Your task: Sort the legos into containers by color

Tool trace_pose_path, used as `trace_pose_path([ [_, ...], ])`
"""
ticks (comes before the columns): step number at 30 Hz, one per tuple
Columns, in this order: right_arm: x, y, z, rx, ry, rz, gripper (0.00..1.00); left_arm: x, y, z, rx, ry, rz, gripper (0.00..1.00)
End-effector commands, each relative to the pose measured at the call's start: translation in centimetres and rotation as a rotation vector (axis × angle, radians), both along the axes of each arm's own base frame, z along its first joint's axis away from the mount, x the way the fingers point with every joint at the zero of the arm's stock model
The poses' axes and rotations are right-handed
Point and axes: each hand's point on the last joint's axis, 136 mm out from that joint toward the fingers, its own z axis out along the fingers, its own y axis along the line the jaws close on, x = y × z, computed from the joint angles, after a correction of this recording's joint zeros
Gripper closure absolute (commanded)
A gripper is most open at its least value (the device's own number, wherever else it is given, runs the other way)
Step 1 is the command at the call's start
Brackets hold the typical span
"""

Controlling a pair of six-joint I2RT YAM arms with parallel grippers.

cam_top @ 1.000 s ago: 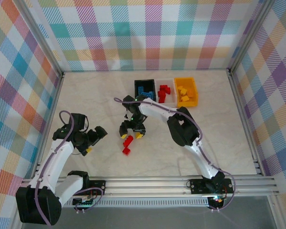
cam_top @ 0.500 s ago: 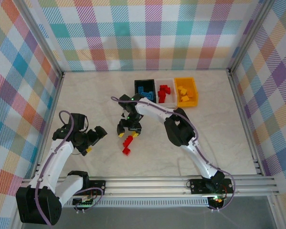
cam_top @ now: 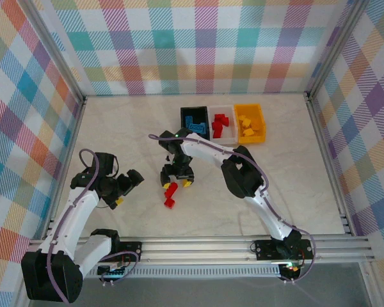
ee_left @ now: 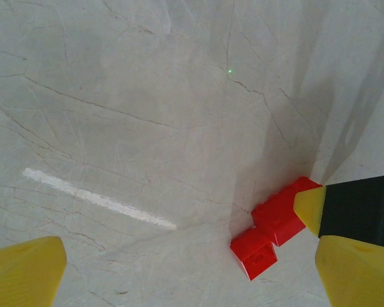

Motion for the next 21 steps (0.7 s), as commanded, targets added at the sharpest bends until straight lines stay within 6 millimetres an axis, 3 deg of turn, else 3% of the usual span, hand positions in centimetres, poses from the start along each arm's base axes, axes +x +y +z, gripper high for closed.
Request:
trace_pose_path([
  [1, -1.3, -0.3, 1.3, 0.001, 0.029, 0.031, 0.25, -0.2, 0.0, -0.2, -0.014, 0.003, 0.003, 0.00],
  [15, -2.8, 2.6, 2.5, 0.046, 0.074, 0.058, 0.26, -0.2, -0.1, -0.1, -0.020, -0.002, -0.005, 0.00],
  [21, -3.1, 2.1, 1.5, 0.010, 0.092, 0.042, 0.27, -0.1, -0.1, -0.1, -0.022, -0.005, -0.005, 0.00],
])
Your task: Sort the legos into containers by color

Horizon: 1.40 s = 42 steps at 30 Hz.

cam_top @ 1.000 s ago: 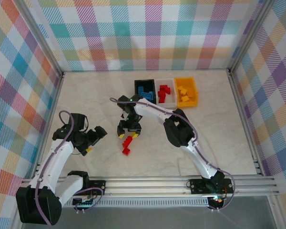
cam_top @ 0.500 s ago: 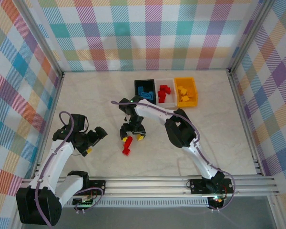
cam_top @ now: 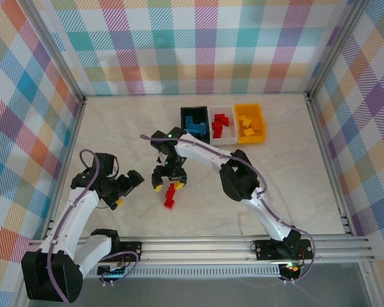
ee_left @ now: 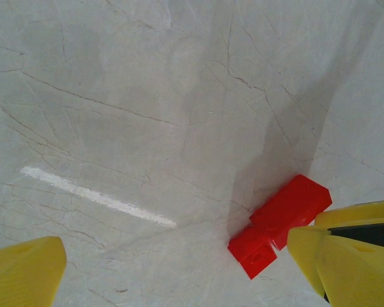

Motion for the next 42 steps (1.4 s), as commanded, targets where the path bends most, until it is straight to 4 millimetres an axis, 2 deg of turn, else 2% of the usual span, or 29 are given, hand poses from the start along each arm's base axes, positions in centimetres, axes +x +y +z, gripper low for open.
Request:
trace_pose_path([
  [1, -0.8, -1.0, -1.5, -0.075, 0.036, -0.010, 0.27, -0.1, 0.0, 0.0, -0.014, -0.010, -0.003, 0.00],
  [18, -0.1, -1.2, -4.0, -0.126, 0.024, -0.005, 0.30, 0.0, 0.0, -0.3, -0.010, 0.005, -0.002, 0.00],
  [21, 0.2, -2.1, -4.4, -0.166, -0.004, 0.014, 0.32, 0.1, 0.0, -0.4, -0.010, 0.006, -0.002, 0.00],
  [25, 0.9, -3.3, -5.3, -0.228, -0.060, 0.046, 0.41, 0.3, 0.0, -0.6, -0.013, 0.012, 0.002, 0.00],
  [31, 2.0, -4.6, -5.5, -0.285, -0.135, 0.079, 0.42, 0.4, 0.1, -0.6, -0.014, 0.014, 0.012, 0.00],
  [35, 3.0, -6.4, -5.2, -0.320, -0.181, 0.083, 0.47, 0.4, 0.1, -0.6, -0.016, 0.011, 0.027, 0.00],
  [38, 3.6, -8.1, -4.9, -0.328, -0.192, 0.054, 0.57, 0.5, 0.1, -0.8, -0.020, 0.010, 0.038, 0.00],
  [42, 4.5, -10.2, -4.7, -0.339, -0.203, 0.018, 0.62, 0.8, 0.1, -1.0, -0.023, 0.009, 0.048, 0.00],
])
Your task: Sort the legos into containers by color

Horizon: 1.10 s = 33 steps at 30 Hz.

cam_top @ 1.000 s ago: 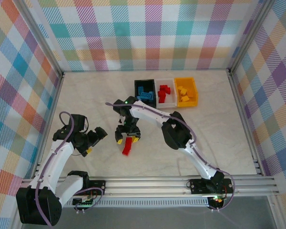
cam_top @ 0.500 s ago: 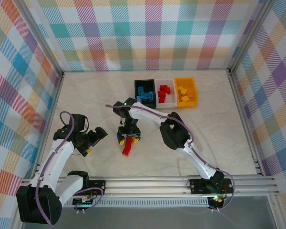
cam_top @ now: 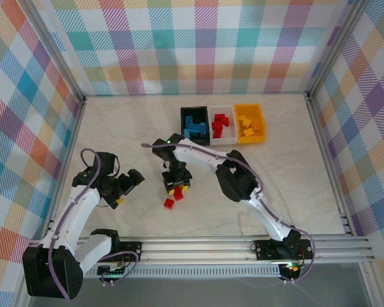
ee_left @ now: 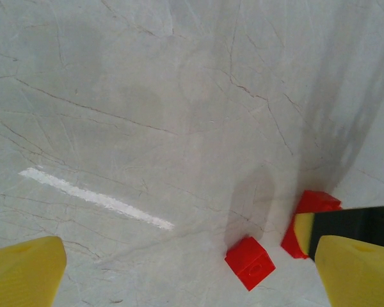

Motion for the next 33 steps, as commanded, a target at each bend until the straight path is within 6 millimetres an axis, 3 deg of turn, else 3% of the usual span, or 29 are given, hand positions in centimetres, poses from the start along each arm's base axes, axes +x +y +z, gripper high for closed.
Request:
trace_pose_path([
  [1, 2.7, -4.3, -0.4, -0.093, -0.068, -0.041, 0.64, 0.2, 0.1, -0.4, -0.015, 0.006, 0.028, 0.00],
  [5, 4.2, -6.1, 1.0, -0.057, -0.088, -0.104, 0.66, 0.6, 0.0, -0.3, -0.018, 0.002, 0.027, 0.00],
  [8, 6.7, -7.5, 3.6, -0.010, -0.142, -0.161, 0.66, 0.9, -0.2, -0.3, -0.031, -0.005, 0.021, 0.00],
  [13, 12.6, -10.0, 8.3, 0.074, -0.234, -0.280, 0.66, 1.7, -1.2, -0.4, -0.071, -0.006, -0.009, 0.00],
  [19, 20.8, -13.8, 11.2, 0.117, -0.358, -0.400, 0.66, 2.5, -3.1, 0.0, -0.077, -0.014, -0.105, 0.00],
  [23, 25.3, -15.4, 11.3, 0.174, -0.430, -0.471, 0.67, 2.6, -4.2, 0.3, -0.077, -0.007, -0.169, 0.00],
  [29, 28.6, -15.7, 9.5, 0.248, -0.472, -0.513, 0.66, 2.5, -5.9, 0.7, -0.078, 0.006, -0.258, 0.00],
  [33, 29.4, -15.1, 9.7, 0.293, -0.495, -0.500, 0.50, 2.7, -6.4, 0.7, -0.077, 0.017, -0.283, 0.00],
])
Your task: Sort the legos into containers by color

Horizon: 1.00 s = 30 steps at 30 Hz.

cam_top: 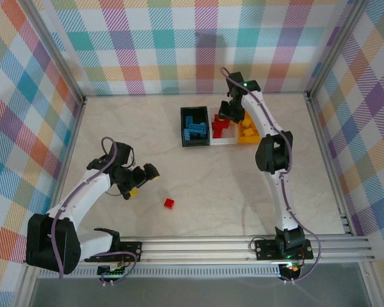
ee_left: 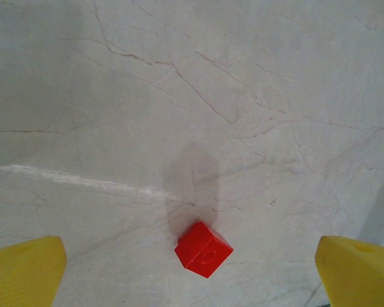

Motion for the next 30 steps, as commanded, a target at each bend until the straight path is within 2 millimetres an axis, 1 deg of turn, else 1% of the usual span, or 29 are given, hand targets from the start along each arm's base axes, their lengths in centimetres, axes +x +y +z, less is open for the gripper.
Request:
trace_pose_path([
  [1, 1.0, 1.8, 2.2, 0.069, -0.079, 0.043, 0.47, 0.4, -0.7, 0.7, -0.005, -0.009, -0.043, 0.00],
  [4, 0.8, 1.9, 3.9, 0.077, -0.111, 0.063, 0.40, 1.2, -0.9, 0.8, -0.005, -0.015, -0.039, 0.00],
  [6, 0.2, 2.0, 5.5, 0.088, -0.128, 0.088, 0.39, 1.8, -1.0, 0.8, -0.004, -0.019, -0.033, 0.00],
  [8, -1.5, 3.2, 7.3, 0.140, -0.131, 0.155, 0.37, 2.5, -0.7, 0.9, 0.012, -0.026, -0.017, 0.00],
  [9, -2.6, 3.9, 8.0, 0.162, -0.132, 0.201, 0.36, 2.8, -0.4, 0.9, 0.026, -0.027, -0.003, 0.00],
  [11, -6.0, 5.8, 8.8, 0.182, -0.135, 0.325, 0.33, 3.0, 0.7, 0.8, 0.055, -0.018, 0.049, 0.00],
  [12, -8.1, 7.0, 8.9, 0.200, -0.128, 0.391, 0.32, 3.1, 1.2, 0.7, 0.063, -0.015, 0.074, 0.00],
  [14, -12.9, 9.7, 9.0, 0.249, -0.127, 0.527, 0.31, 2.9, 2.3, 0.3, 0.066, -0.008, 0.135, 0.00],
  [16, -18.0, 11.8, 7.8, 0.297, -0.091, 0.642, 0.28, 2.6, 3.1, -0.2, 0.050, 0.001, 0.191, 0.00],
  [20, -26.6, 15.3, 4.8, 0.390, 0.002, 0.797, 0.22, 1.9, 4.1, -0.7, 0.033, 0.012, 0.237, 0.00],
  [23, -31.4, 17.4, 2.3, 0.325, 0.020, 0.945, 0.17, 1.5, 4.6, -0.6, 0.048, 0.014, 0.244, 0.00],
  [25, -33.5, 18.4, 0.5, 0.264, 0.024, 1.030, 0.14, 1.1, 5.3, -0.5, 0.059, 0.019, 0.264, 0.00],
  [26, -34.2, 18.8, -0.1, 0.240, 0.019, 1.063, 0.13, 0.8, 5.6, -0.5, 0.061, 0.025, 0.279, 0.00],
  [28, -34.8, 19.5, -0.8, 0.203, -0.020, 1.112, 0.11, 0.1, 6.0, -0.6, 0.055, 0.042, 0.301, 0.00],
  [30, -34.9, 20.0, -1.5, 0.180, -0.051, 1.145, 0.10, -0.5, 6.2, -0.6, 0.049, 0.048, 0.313, 0.00],
])
